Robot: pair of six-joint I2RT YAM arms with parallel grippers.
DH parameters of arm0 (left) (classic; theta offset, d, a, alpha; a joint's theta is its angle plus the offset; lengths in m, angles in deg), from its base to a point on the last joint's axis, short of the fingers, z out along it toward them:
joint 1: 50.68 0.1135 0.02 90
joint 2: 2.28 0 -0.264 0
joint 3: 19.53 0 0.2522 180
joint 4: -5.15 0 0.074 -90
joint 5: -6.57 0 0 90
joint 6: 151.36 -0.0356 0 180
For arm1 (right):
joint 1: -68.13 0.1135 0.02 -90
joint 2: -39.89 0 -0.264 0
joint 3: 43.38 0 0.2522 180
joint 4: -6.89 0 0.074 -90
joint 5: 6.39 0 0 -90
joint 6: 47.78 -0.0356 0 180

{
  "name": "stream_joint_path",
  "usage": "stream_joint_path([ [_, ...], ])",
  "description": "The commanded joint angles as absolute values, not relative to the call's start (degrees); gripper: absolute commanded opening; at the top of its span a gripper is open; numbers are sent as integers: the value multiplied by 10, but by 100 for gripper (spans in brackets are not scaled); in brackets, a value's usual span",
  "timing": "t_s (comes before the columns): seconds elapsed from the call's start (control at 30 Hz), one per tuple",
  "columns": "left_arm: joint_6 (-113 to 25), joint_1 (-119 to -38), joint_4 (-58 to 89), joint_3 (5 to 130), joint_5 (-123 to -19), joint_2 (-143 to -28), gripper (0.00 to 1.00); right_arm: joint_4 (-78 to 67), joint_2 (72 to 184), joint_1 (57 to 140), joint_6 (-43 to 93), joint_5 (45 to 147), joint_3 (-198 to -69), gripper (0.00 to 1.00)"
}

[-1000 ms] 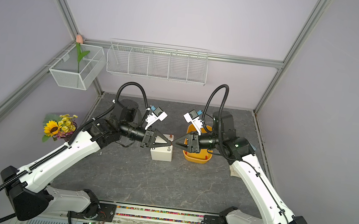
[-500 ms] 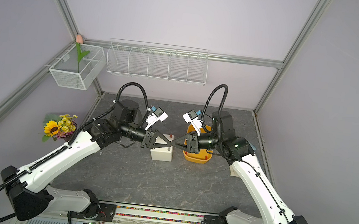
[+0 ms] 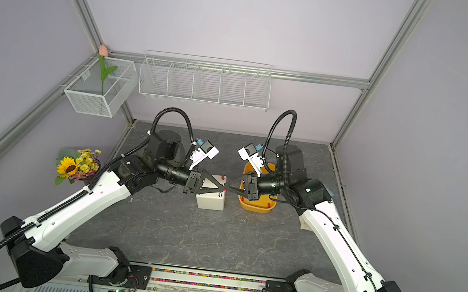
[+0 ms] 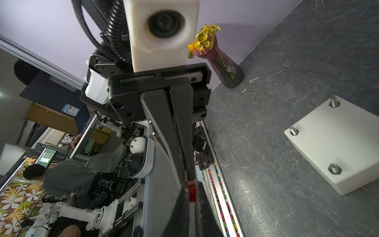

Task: Cover the protruding screws with screw protection sleeves
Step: Attach the screw protection sleeve to the screw.

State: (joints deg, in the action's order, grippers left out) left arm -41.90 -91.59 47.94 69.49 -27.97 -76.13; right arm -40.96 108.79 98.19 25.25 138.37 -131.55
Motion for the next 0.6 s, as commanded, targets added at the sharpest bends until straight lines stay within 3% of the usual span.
stream_joint_path([
  [0.0, -423, -918, 473, 688, -292, -738, 9, -420, 1080, 985, 268, 1362, -1328, 9],
  [0.13, -403, -912, 447, 671, -304, -718, 24, -408, 1074, 979, 258, 1345, -1321, 9],
  [0.57, -261, -893, 270, 567, -404, -645, 35, -293, 1030, 971, 173, 1281, -1265, 9],
])
